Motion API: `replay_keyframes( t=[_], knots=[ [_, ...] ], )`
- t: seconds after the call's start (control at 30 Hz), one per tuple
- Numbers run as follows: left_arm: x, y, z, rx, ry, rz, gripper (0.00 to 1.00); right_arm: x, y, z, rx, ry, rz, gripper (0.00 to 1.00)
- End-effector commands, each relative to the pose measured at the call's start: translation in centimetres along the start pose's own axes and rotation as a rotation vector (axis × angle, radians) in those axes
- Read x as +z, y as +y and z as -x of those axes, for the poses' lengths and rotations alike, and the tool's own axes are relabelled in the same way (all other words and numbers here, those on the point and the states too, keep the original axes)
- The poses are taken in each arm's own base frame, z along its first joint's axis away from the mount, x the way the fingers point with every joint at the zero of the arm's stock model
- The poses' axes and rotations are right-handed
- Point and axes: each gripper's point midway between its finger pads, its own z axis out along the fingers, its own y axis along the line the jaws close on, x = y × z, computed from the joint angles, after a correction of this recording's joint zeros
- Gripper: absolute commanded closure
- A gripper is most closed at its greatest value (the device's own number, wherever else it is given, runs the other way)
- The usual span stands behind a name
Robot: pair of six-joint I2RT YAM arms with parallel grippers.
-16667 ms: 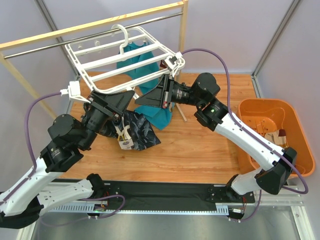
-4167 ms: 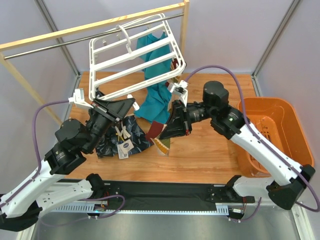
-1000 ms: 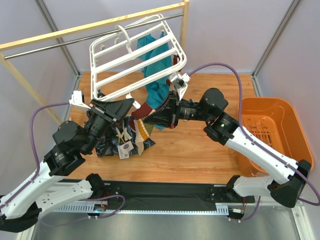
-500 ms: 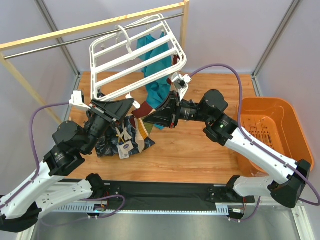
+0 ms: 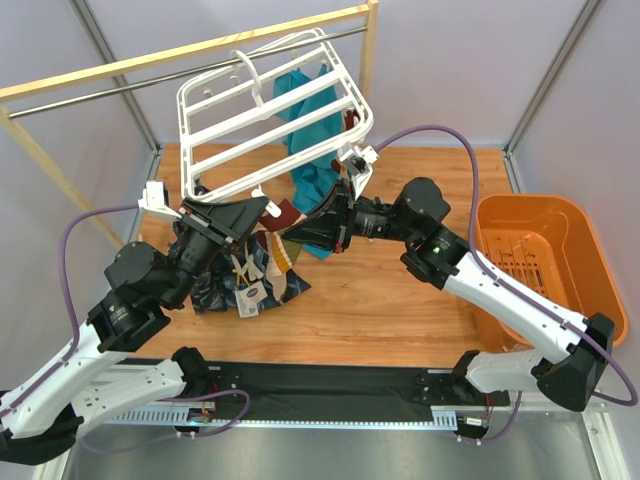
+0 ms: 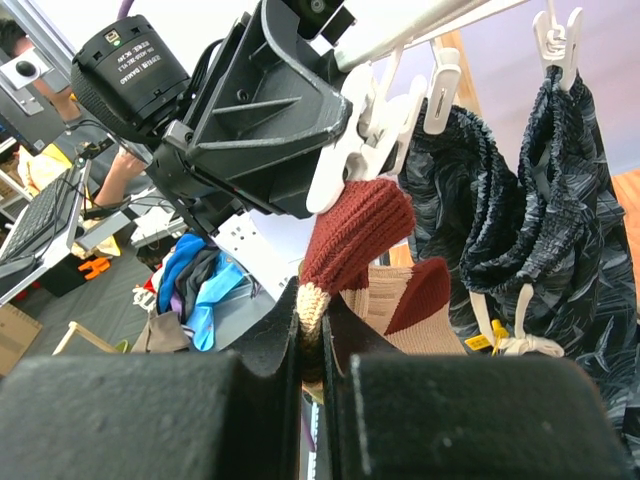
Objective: Clip the socks to the hanger
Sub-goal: Clamp the sock onto the hanger.
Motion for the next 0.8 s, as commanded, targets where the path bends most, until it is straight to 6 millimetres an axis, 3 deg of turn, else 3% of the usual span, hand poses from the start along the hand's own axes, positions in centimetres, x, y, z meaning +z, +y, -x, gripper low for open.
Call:
replay_keyframes(
  t=[0.0,0.37,0.77],
  knots=[
    [-0.6,-1.0,-1.3,-0.010,0.082,-0.046,1.00,0.7,1.0,2.9,-0.040,-0.080,0.029,1.00],
    [-1.1,-0.2,-1.1,-0.008,0.070,-0.027,0.97,0.8,0.8,2.7,-0.029,-0.075,0.031,0.99],
    [-1.5,0.2,-0.7,0.004,0.062,-0.002,0.38,1.9,-0.1,2.4,0.002,-0.059,0.046,0.91]
  ],
)
